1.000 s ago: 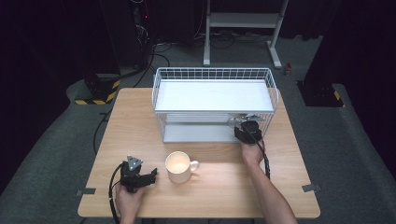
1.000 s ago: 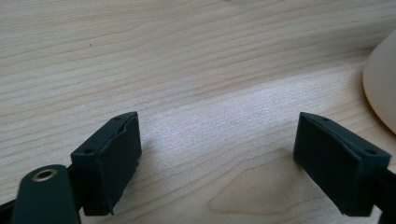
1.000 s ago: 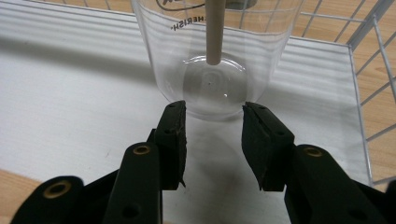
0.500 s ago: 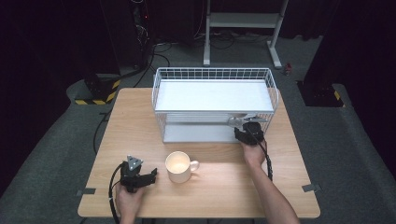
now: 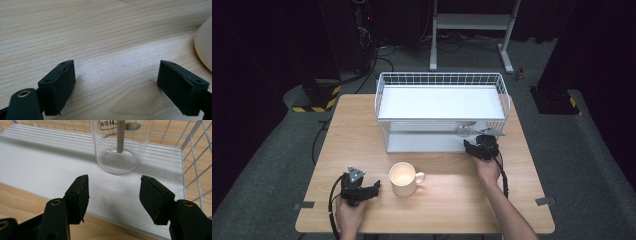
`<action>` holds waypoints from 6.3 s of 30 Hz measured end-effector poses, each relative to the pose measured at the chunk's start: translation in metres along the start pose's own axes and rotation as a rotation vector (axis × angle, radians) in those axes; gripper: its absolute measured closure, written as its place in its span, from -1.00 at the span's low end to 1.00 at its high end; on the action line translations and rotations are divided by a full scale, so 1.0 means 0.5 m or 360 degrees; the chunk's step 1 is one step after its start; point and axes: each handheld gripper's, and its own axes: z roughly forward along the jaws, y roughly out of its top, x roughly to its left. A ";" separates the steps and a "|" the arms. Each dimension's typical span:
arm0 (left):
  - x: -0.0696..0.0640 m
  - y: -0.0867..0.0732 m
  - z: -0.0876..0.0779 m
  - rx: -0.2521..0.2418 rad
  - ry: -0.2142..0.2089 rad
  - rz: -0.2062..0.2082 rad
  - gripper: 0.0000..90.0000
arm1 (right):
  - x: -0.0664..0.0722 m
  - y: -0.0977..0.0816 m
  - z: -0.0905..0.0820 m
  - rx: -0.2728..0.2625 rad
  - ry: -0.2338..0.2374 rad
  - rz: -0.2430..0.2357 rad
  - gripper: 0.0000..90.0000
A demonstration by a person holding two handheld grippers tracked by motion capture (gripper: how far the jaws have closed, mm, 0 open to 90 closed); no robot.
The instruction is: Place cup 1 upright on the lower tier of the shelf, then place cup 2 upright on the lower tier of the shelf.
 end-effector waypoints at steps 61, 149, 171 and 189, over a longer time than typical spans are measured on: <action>0.000 0.001 0.001 0.0000 0.0001 0.0001 -0.65 | -0.063 -0.078 -0.159 -0.0217 0.0104 0.0082 -0.23; -0.102 -0.012 -0.090 -0.0080 -0.0291 0.0087 -0.91 | -0.059 -0.217 -0.160 0.0179 0.0023 -0.0161 -0.42; -0.172 0.041 -0.049 -0.0071 -0.0353 0.0168 -1.00 | -0.059 -0.217 -0.161 0.0178 0.0020 -0.0159 -0.43; -0.193 0.075 -0.015 -0.0121 -0.0338 0.0153 -0.92 | -0.059 -0.217 -0.161 0.0178 0.0020 -0.0159 -0.43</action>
